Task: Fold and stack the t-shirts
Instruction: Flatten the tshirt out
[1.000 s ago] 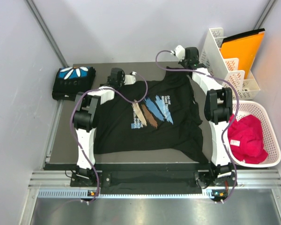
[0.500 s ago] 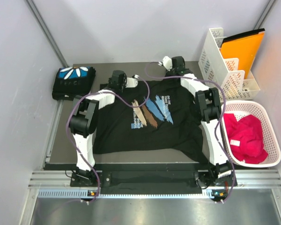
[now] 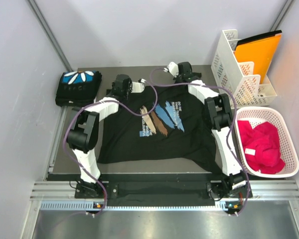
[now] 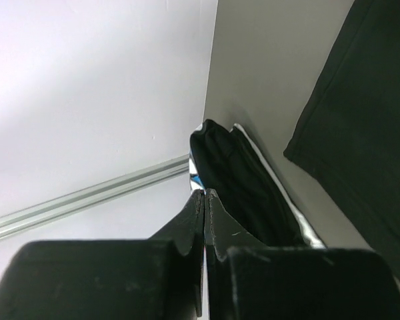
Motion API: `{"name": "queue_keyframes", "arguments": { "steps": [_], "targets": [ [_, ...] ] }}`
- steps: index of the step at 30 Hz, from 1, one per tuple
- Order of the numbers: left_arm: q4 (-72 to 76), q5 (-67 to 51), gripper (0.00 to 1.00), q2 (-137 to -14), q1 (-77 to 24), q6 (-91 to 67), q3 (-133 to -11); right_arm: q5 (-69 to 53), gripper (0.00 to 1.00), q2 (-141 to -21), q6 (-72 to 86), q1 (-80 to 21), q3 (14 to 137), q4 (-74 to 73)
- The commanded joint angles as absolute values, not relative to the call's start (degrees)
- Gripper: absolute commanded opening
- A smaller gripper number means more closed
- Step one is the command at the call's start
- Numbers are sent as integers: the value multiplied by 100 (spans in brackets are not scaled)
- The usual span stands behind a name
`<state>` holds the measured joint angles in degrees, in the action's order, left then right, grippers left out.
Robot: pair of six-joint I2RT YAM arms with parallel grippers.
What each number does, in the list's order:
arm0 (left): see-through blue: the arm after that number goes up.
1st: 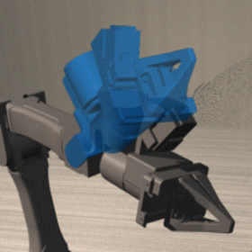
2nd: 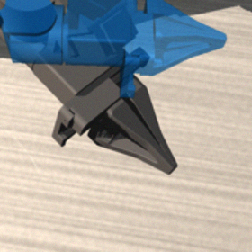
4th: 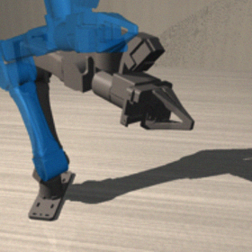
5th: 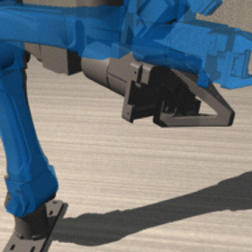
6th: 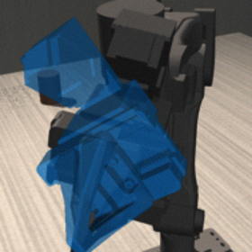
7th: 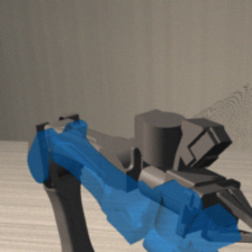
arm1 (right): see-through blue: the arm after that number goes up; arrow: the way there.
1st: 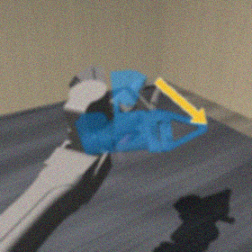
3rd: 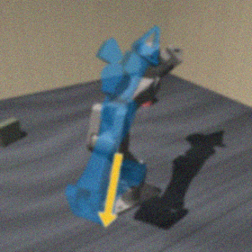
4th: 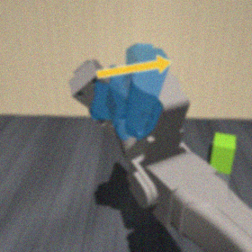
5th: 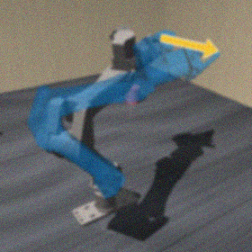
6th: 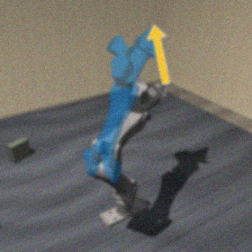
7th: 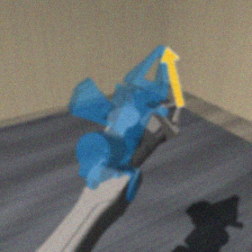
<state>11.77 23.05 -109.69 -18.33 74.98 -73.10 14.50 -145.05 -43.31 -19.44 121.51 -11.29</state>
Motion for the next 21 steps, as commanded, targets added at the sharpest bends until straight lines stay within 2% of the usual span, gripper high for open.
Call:
{"name": "queue_keyframes", "arguments": {
  "steps": [1, 14, 21],
  "targets": [
    [1125, 2382, 0, -10354, -1846, 7559, -7163, 1564, 0, -14739, -4210, -2013, 12331, -1046],
    [633, 2584, 0, -9607, -1916, 7392, -6768, 1591, 0, -14967, -4543, -2232, 12358, -1125],
    [563, 2523, 0, -9589, -1934, 7427, -6776, 1275, 0, -15161, -5412, -2320, 12498, -686]
  ]
}}
